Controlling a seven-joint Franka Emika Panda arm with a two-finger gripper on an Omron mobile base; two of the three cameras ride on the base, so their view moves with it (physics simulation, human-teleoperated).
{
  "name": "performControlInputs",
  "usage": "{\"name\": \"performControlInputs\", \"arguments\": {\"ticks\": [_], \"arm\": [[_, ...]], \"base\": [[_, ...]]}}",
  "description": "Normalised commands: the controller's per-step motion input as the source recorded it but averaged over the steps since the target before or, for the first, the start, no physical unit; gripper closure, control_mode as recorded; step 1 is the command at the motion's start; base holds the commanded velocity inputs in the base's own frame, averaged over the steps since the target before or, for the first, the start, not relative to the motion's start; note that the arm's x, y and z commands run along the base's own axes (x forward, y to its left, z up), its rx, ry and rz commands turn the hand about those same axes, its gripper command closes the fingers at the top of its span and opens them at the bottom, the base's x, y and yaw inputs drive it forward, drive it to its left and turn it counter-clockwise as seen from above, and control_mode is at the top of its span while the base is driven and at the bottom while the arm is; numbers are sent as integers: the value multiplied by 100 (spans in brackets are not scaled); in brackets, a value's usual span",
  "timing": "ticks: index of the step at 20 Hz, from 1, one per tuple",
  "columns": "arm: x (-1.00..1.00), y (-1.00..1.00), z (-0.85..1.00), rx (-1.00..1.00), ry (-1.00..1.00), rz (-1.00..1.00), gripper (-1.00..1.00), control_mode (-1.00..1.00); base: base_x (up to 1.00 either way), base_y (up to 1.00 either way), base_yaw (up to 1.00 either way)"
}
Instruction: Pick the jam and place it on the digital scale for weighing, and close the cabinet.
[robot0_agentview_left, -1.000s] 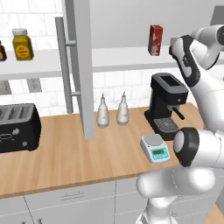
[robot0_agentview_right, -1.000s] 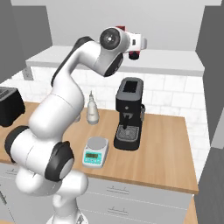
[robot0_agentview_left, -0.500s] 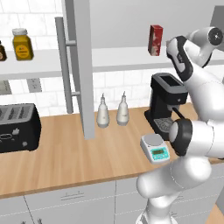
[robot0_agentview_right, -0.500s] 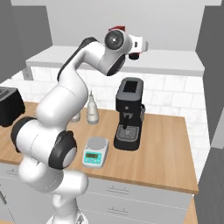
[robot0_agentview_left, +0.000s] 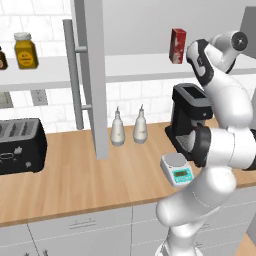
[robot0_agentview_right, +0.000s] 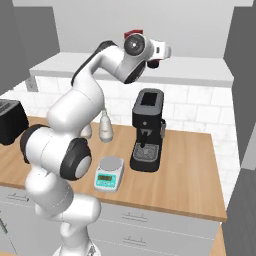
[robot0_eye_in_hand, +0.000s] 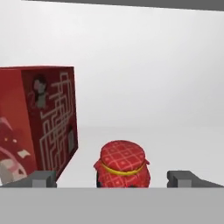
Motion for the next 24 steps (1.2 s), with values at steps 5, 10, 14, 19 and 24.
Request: {"name": "performControlInputs", "arguments": {"ticks": [5,10,14,19,24], "arm": [[26,-15,-11,0,0,0,-100,-100],[27,0,-13,0,0,0,-100,-100],[17,-10,-22,0,0,0,-100,-100],[16,-1,-24,0,0,0,-100,-100],[10,1,-16,0,0,0,100,-100]], "base": [[0,0,0],[0,0,0],[0,0,0],[0,0,0],[0,0,0]]}}
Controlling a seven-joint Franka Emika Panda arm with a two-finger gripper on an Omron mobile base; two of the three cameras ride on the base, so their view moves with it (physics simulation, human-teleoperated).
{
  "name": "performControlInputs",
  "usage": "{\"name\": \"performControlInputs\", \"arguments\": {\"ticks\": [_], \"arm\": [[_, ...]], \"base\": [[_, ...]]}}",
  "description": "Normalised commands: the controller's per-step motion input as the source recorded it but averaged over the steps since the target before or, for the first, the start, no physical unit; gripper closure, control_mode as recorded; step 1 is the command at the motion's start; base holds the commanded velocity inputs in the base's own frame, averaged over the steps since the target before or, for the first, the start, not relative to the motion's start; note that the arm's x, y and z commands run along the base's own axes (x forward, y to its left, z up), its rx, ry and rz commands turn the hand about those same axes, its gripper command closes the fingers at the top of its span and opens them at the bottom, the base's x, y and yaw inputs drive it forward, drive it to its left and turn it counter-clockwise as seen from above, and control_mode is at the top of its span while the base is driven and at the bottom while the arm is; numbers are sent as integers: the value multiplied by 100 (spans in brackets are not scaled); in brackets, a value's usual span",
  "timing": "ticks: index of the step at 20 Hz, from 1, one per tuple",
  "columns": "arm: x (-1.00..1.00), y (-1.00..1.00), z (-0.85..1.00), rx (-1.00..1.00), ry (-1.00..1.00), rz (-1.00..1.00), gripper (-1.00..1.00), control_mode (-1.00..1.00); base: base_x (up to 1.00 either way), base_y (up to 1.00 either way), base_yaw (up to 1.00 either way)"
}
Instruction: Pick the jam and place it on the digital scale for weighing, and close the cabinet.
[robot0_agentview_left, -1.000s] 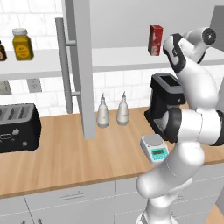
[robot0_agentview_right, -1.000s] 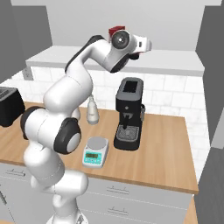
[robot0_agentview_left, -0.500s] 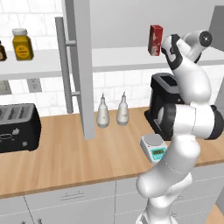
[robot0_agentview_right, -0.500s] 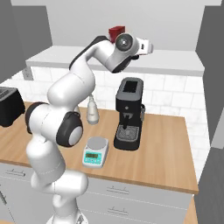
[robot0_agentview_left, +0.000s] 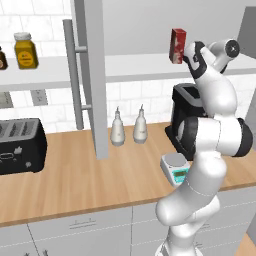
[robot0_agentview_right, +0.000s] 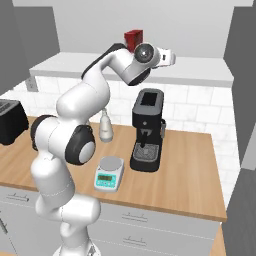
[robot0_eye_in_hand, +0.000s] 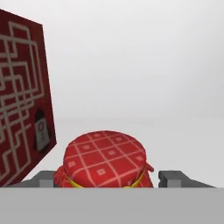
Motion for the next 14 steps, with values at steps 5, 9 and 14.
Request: {"name": "performControlInputs", "arguments": {"ticks": [5,9,14], "arm": [[0,0,-3,0,0,0,100,-100],[-22,0,0,0,-11,0,100,-100],[-81,-28,0,0,-41,0,100,-100]], "base": [[0,0,0],[0,0,0],[0,0,0]]}}
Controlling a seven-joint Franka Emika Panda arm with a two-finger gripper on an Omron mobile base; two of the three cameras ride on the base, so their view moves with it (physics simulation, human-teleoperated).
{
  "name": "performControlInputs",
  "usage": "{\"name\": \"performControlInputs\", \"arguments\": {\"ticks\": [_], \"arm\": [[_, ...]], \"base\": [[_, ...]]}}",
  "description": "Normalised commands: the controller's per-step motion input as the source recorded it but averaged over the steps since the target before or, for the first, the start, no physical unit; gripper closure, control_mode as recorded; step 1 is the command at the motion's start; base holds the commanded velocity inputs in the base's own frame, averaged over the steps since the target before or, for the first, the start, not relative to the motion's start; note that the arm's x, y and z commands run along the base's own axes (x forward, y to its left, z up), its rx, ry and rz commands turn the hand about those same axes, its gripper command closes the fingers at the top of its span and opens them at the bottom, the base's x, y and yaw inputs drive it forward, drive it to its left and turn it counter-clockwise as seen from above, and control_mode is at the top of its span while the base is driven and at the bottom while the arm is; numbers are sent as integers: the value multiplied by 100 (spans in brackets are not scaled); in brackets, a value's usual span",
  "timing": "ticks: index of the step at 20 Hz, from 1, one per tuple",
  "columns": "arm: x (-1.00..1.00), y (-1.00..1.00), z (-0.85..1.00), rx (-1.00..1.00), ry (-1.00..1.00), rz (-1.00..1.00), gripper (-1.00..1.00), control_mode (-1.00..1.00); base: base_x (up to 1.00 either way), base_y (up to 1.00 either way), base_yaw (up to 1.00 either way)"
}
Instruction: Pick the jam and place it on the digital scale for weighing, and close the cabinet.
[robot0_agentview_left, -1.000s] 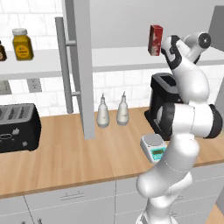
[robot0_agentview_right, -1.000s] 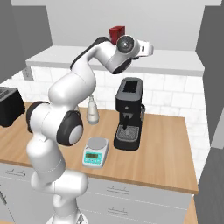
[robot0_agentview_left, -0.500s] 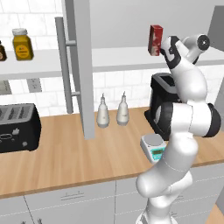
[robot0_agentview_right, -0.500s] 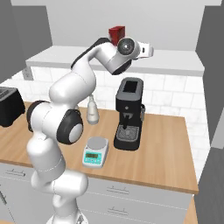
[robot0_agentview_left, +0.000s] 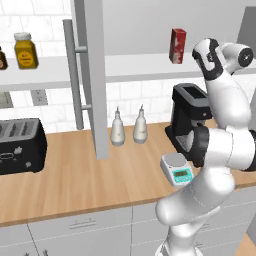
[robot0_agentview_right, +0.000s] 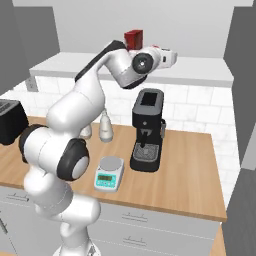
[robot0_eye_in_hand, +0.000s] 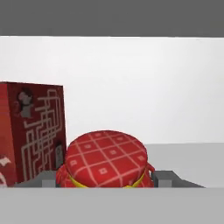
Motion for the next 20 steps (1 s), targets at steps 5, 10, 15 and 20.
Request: {"name": "performControlInputs", "arguments": {"ticks": [5,10,15,20], "arm": [[-86,-18,0,0,-41,0,100,-100],[-95,-29,7,0,-39,0,100,-100],[-100,-3,34,2,-1,-2,100,-100],[-100,-7,51,0,20,0,100,-100]], "base": [[0,0,0],[0,0,0],[0,0,0],[0,0,0]]}}
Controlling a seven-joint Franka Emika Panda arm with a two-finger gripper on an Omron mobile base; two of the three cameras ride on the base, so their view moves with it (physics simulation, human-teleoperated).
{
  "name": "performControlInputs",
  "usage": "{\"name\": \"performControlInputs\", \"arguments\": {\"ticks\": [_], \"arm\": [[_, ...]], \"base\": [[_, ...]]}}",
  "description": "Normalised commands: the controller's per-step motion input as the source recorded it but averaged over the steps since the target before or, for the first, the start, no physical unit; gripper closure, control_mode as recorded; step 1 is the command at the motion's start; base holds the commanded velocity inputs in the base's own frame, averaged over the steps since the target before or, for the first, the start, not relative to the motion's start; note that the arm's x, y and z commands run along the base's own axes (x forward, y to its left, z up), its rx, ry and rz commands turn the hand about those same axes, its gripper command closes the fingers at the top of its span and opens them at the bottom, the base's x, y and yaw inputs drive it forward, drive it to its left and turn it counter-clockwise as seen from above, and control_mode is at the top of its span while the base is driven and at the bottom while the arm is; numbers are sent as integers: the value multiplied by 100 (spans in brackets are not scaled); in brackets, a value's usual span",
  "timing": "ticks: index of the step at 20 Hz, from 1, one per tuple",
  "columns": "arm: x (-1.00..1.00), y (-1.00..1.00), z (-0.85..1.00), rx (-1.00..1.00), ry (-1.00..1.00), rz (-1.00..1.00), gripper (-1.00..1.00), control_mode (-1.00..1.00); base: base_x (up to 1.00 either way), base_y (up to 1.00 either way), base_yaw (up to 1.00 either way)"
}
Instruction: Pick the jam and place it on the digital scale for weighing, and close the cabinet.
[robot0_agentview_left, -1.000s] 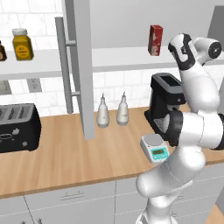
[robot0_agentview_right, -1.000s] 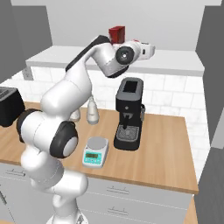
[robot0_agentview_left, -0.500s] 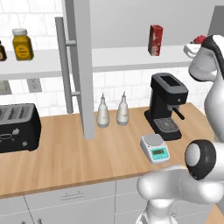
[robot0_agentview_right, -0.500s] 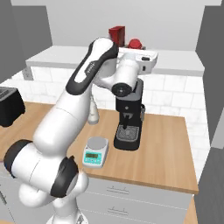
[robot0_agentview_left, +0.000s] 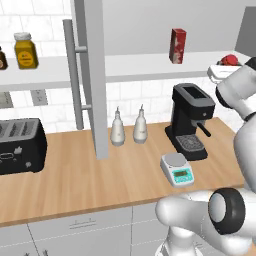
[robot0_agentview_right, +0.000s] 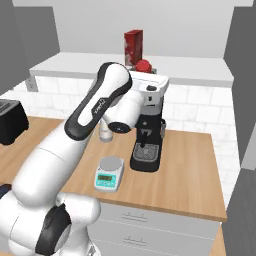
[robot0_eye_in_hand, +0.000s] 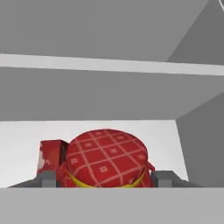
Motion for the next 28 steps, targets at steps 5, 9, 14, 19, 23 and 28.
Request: {"name": "performControlInputs", "arguments": {"ticks": [5,9,14,19,23,28], "arm": [[-100,-37,74,0,10,0,100,-100],[-100,-26,53,0,6,0,100,-100],[-92,-38,25,-1,13,6,100,-100],[-80,-22,27,0,17,31,100,-100],[-40,26,0,1,24,38,100,-100],[-9,34,-29,-2,9,39,100,-100]], "base": [[0,0,0],[0,0,0],[0,0,0],[0,0,0],[0,0,0],[0,0,0]]}}
